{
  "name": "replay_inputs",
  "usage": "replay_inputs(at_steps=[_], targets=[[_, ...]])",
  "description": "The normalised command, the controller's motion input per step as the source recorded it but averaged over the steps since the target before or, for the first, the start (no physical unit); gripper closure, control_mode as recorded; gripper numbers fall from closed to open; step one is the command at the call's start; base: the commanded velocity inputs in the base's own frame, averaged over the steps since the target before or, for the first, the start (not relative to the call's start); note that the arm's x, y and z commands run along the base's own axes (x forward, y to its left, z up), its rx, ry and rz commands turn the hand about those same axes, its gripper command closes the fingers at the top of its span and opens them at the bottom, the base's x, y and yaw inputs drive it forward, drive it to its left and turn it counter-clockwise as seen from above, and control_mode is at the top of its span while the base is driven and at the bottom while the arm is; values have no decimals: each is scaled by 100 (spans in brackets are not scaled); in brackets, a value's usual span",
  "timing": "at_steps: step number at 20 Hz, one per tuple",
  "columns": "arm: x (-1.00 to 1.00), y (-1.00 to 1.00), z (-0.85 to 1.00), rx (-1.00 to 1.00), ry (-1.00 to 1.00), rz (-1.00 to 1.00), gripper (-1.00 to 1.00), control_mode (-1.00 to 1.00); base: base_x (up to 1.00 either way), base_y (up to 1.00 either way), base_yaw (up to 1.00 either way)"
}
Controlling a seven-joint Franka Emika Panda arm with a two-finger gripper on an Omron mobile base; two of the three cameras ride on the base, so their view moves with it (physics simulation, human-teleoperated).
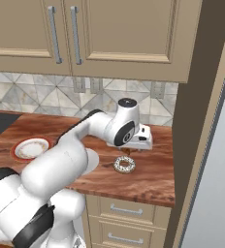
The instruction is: Place the pastries on the plates.
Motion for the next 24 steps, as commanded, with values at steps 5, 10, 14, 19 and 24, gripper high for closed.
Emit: replay_inputs(at_steps=[5,10,14,19,24], targets=[[1,10,-33,0,5,0,-100,-100,0,0,0],[4,3,-51,1,13,0,-100,-100,0,0,0],[16,-1,-54,1,9,0,-100,-100,0,0,0],[32,-8,-21,0,0,0,-100,-100,0,0,0],[43,-20,-6,1,0,0,-100,-100,0,0,0]])
